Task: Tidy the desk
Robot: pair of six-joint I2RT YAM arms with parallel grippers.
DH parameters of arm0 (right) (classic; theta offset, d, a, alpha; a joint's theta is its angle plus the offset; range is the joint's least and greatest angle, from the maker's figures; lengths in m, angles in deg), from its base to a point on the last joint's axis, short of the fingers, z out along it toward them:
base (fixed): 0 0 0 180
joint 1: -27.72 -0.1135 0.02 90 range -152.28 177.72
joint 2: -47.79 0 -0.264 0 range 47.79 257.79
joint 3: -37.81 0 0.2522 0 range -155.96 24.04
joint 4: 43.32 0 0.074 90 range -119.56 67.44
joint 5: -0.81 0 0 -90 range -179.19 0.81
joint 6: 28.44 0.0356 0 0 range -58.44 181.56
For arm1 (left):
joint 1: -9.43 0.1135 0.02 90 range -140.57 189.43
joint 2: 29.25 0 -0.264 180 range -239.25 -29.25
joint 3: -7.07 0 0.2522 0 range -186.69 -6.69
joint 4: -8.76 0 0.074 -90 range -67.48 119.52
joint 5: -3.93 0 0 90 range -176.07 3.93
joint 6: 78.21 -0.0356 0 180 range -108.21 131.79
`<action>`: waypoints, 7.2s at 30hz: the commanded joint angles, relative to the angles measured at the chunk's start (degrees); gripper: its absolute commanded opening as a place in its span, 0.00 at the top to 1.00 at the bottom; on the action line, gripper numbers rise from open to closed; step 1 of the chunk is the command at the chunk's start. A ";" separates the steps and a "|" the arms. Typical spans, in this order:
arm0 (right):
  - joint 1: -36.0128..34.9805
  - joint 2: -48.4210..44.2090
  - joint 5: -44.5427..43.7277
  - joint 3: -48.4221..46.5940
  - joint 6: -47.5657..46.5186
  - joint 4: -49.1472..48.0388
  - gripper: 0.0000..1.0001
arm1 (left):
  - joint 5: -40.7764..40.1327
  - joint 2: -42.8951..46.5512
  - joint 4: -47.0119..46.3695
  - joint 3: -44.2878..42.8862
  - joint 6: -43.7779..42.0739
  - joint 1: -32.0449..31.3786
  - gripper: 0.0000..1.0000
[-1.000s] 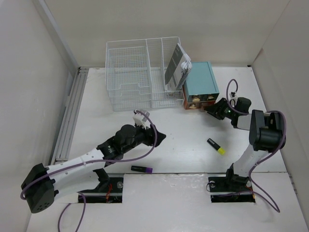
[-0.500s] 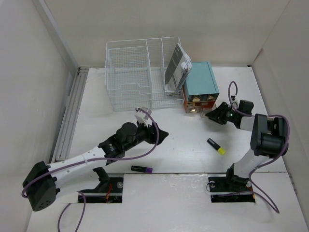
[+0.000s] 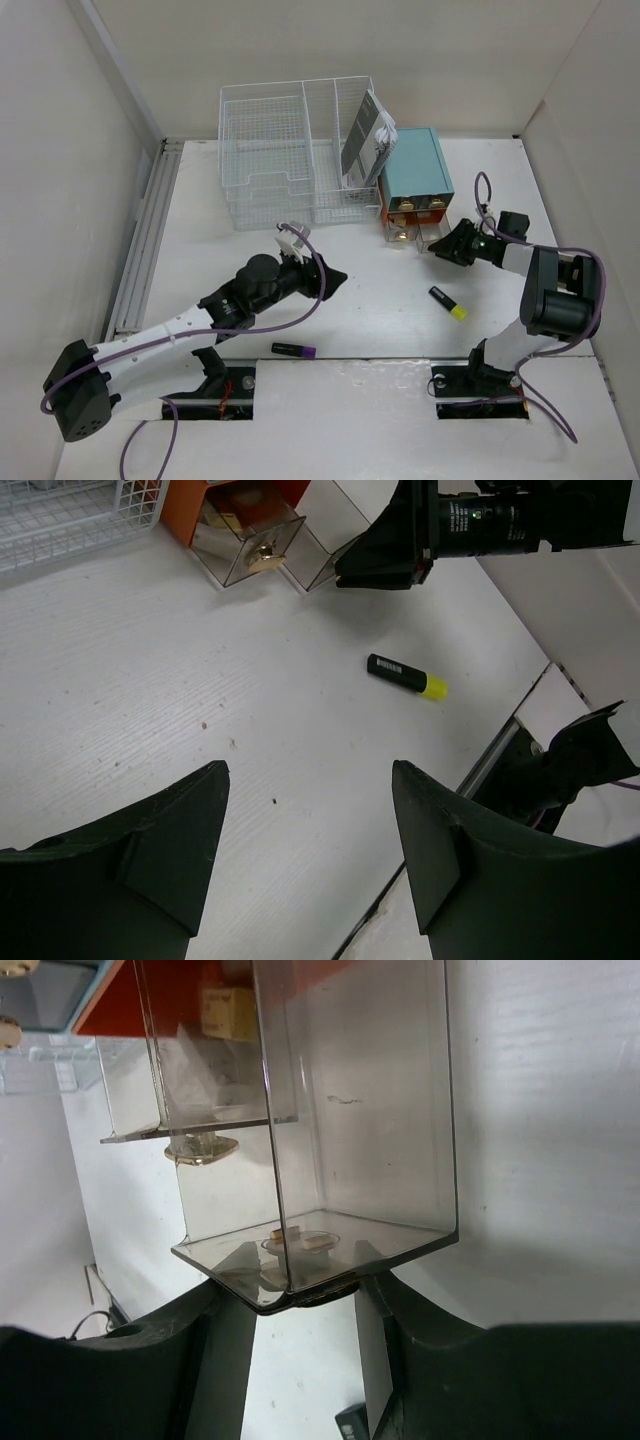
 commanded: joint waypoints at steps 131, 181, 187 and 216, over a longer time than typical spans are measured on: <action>-24.54 -24.44 -31.10 -20.13 -94.27 63.03 0.00 | -14.19 -47.53 52.00 -36.98 -39.22 -22.22 1.00; -35.70 -1.07 -48.41 -13.09 -58.12 49.56 0.42 | -14.46 0.99 36.87 -30.22 -31.84 -22.48 1.00; -35.09 -1.58 -48.94 -13.09 -58.12 51.23 0.87 | -14.99 2.04 36.25 -29.17 -33.41 -22.48 1.00; -22.25 1.22 -10.45 -39.98 -75.24 43.94 0.95 | -9.81 4.24 30.10 -23.36 -33.95 -18.00 1.00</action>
